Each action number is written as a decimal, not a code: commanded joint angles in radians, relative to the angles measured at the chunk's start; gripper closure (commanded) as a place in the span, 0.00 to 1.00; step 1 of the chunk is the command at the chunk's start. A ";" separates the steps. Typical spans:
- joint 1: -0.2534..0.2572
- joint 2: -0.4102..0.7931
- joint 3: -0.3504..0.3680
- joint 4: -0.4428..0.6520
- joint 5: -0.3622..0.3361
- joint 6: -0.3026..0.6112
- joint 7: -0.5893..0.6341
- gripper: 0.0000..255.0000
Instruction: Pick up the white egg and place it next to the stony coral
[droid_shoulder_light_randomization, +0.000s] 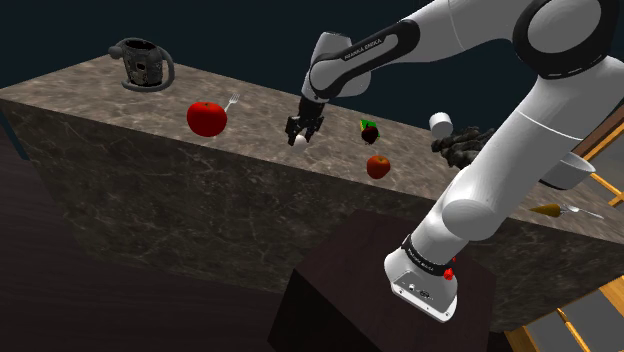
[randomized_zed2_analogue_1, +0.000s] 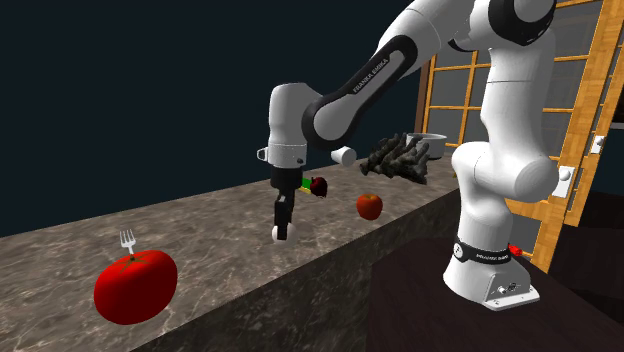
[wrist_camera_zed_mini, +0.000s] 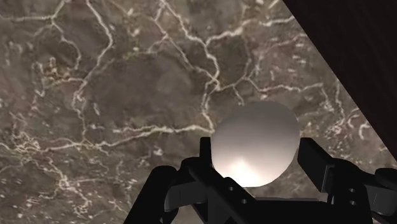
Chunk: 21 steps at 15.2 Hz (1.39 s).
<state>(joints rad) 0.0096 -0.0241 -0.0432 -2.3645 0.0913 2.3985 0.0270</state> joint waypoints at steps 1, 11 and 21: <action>0.000 0.000 0.000 0.000 0.000 0.000 0.000 1.00; -0.001 -0.050 0.000 0.032 -0.010 -0.083 0.011 1.00; -0.003 -0.116 0.000 0.103 -0.022 -0.220 0.025 1.00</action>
<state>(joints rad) 0.0061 -0.1350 -0.0442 -2.2684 0.0702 2.1914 0.0489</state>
